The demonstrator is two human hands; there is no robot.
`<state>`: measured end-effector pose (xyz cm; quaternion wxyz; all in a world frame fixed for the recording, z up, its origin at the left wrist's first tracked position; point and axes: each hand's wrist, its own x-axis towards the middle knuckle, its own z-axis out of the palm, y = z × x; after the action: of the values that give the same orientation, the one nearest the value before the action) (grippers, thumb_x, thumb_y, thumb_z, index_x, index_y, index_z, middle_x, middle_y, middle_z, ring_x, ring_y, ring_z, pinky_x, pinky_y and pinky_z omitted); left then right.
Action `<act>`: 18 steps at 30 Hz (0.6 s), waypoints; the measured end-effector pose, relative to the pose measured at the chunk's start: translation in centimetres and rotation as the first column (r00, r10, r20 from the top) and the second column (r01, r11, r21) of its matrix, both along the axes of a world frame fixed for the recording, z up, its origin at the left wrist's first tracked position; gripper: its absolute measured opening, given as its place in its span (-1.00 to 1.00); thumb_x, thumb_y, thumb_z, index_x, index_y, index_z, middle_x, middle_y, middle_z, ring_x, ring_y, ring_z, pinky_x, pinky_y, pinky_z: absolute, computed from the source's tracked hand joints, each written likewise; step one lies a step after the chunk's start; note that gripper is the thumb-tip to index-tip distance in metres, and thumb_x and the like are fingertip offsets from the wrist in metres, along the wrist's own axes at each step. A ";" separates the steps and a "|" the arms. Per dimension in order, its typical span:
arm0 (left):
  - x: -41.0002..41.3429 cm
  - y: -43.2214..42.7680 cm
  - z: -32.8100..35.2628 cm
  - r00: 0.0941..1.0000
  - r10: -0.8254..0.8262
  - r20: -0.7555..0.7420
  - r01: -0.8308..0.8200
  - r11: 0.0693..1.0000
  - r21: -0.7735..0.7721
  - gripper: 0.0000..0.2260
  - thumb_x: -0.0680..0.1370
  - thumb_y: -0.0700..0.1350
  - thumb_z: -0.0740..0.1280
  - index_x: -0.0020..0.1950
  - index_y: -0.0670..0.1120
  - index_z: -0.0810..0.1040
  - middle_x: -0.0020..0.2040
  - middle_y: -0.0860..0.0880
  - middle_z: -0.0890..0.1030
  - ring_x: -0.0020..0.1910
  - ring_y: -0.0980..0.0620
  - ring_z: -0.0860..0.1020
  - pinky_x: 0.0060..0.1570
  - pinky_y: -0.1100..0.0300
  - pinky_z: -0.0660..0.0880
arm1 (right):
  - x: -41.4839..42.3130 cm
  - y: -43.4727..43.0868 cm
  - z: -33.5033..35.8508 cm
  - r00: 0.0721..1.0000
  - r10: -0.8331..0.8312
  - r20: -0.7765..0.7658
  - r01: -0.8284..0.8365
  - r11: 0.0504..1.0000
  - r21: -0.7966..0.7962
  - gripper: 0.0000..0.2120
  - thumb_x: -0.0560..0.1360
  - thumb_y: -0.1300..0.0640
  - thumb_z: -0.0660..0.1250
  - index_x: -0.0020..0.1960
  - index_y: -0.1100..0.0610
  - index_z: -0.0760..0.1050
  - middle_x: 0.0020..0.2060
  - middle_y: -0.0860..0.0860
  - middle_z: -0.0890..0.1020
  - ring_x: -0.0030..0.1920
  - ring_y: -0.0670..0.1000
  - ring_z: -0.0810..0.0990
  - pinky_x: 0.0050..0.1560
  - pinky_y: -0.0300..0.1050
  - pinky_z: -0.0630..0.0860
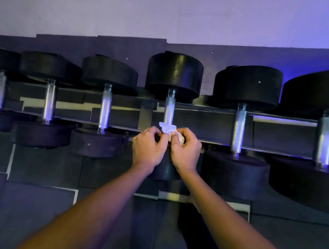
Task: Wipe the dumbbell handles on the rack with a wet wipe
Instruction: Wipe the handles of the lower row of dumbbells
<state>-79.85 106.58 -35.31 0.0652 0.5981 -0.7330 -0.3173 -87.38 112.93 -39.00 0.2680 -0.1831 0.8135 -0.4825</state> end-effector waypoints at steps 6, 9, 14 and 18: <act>0.2 -0.1 0.8 1.000 -0.028 -0.009 0.028 0.999 0.023 -0.78 0.50 0.02 0.28 -0.18 -0.09 0.62 -0.23 -0.07 0.62 -0.20 -0.10 0.53 -0.26 0.15 0.26 | 0.0 -0.1 0.6 0.999 -0.048 0.020 0.048 0.999 -0.001 -0.94 0.42 0.17 0.34 -0.22 0.12 0.53 -0.31 -0.04 0.61 -0.26 0.00 0.55 -0.21 -0.07 0.50; 0.3 -0.1 0.8 0.999 -0.031 -0.008 0.031 0.999 0.022 -0.78 0.51 0.00 0.29 -0.17 -0.11 0.62 -0.22 -0.13 0.63 -0.16 -0.17 0.54 -0.24 0.11 0.32 | 0.1 -0.1 0.7 0.998 -0.057 0.012 0.057 0.998 -0.016 -0.94 0.43 0.17 0.35 -0.21 0.11 0.57 -0.32 -0.04 0.63 -0.27 0.00 0.55 -0.23 -0.13 0.44; 0.4 -0.1 0.6 0.999 -0.050 -0.010 0.050 0.999 0.016 -0.74 0.51 -0.01 0.25 -0.21 -0.14 0.61 -0.19 -0.19 0.63 -0.12 -0.23 0.54 -0.21 0.06 0.38 | 0.1 -0.1 0.4 0.998 -0.063 0.021 0.063 0.997 -0.033 -0.93 0.43 0.15 0.34 -0.18 0.06 0.61 -0.28 -0.10 0.64 -0.21 -0.05 0.57 -0.19 -0.20 0.40; 0.6 -0.2 0.5 0.997 -0.014 -0.082 0.015 1.000 0.013 -0.70 0.52 -0.03 0.23 -0.37 -0.13 0.48 -0.23 -0.21 0.61 -0.15 -0.25 0.54 -0.28 0.11 0.28 | 0.2 -0.3 0.5 0.996 -0.085 -0.003 0.084 0.995 -0.049 -0.93 0.41 0.15 0.35 -0.18 0.07 0.61 -0.27 -0.07 0.66 -0.19 -0.02 0.59 -0.17 -0.19 0.42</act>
<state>-79.28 106.40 -34.76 0.0889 0.5797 -0.7318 -0.3472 -87.18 112.62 -38.47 0.2410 -0.1561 0.8092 -0.5125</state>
